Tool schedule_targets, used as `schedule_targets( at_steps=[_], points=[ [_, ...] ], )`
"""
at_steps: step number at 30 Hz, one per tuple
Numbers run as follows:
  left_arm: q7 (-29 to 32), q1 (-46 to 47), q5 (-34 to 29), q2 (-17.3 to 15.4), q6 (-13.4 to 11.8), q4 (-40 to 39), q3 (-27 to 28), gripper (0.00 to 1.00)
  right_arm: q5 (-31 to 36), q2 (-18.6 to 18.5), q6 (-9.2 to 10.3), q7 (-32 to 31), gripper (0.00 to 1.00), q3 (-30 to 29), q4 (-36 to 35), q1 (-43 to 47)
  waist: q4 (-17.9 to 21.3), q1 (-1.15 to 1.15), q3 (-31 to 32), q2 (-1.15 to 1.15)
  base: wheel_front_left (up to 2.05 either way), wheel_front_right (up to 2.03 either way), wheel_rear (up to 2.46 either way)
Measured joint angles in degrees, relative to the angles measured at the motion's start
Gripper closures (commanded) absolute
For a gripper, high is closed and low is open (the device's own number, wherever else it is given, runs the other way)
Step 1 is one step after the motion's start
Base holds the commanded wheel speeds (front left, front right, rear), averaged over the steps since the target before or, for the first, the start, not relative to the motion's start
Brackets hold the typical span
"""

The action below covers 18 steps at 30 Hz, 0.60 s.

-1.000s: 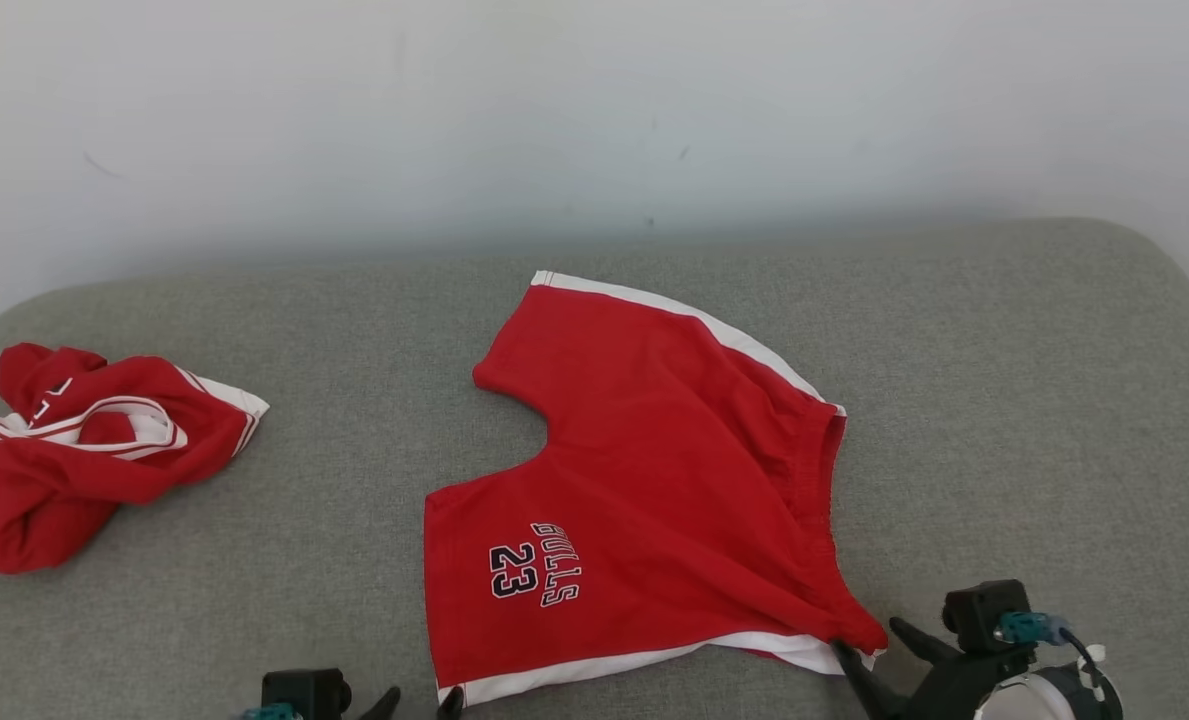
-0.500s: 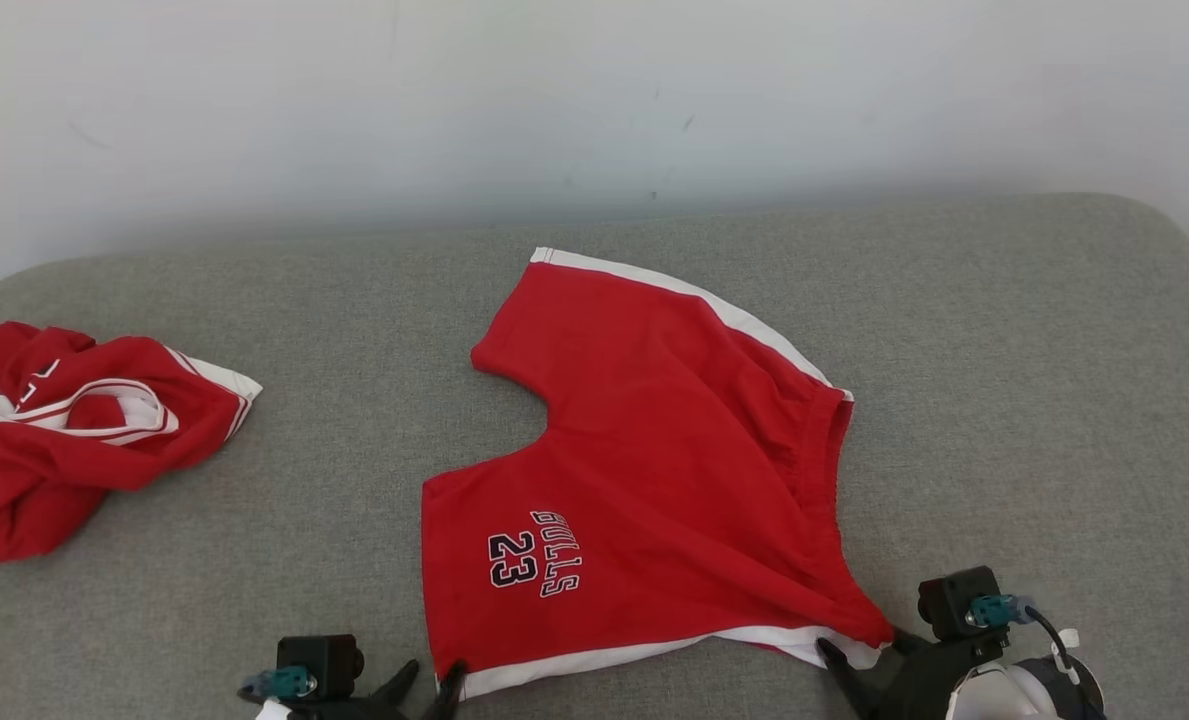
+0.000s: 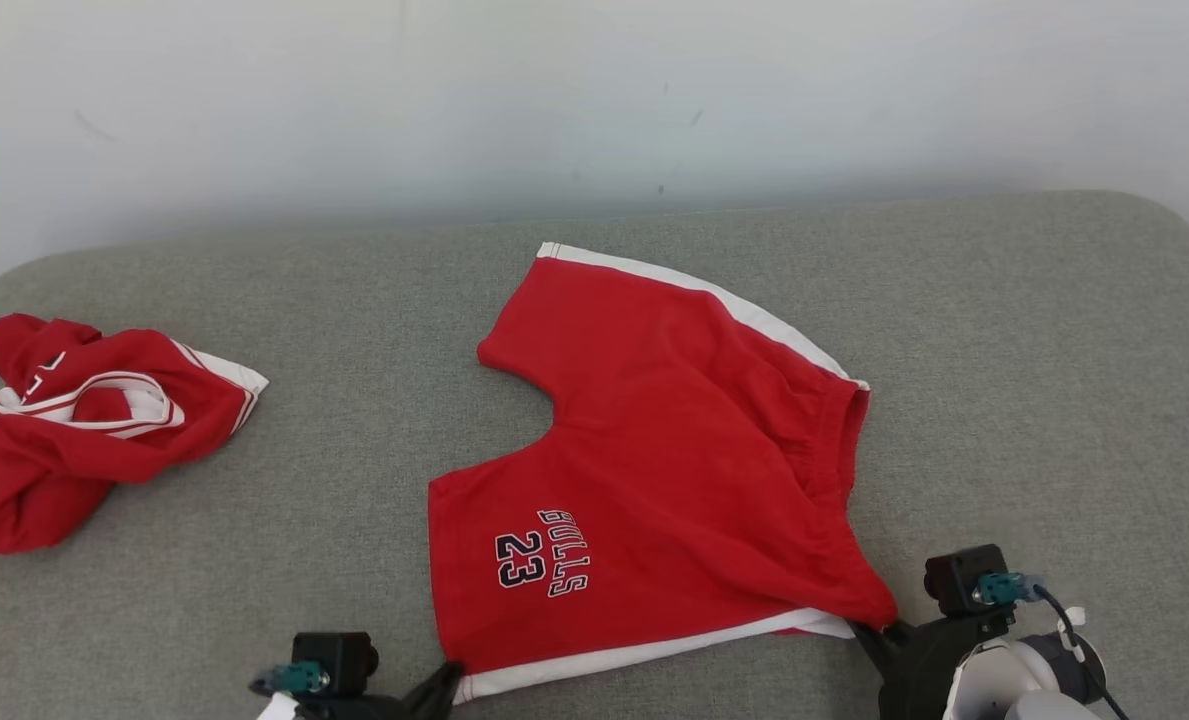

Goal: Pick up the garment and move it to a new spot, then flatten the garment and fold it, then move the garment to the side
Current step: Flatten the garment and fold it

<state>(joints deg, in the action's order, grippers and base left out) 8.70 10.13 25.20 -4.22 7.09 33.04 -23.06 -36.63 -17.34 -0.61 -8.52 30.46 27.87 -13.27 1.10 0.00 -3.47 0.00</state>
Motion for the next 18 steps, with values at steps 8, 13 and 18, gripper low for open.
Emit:
schedule_targets(
  at_steps=[8,13,18],
  points=[
    [-2.54,2.04,-0.57,-3.59,-0.01,-2.55,2.26,1.0,-2.12,0.19,-2.14,1.46,1.0,-1.67,-1.85,-0.28,-0.37,0.0,-0.28,0.0,0.0,0.0,0.0],
    [-3.55,2.94,-0.64,-5.26,-0.01,-4.99,2.33,1.0,-3.44,-0.58,-3.44,1.44,1.0,-2.57,-4.59,-0.29,0.19,0.0,-0.84,0.0,0.0,0.0,0.0],
    [-3.31,6.93,-1.24,-7.51,0.04,-7.8,2.18,1.0,-5.43,-1.05,-4.05,0.9,1.0,-3.46,-7.8,-0.99,1.03,0.0,-1.71,0.0,0.0,0.0,0.0]
  ],
)
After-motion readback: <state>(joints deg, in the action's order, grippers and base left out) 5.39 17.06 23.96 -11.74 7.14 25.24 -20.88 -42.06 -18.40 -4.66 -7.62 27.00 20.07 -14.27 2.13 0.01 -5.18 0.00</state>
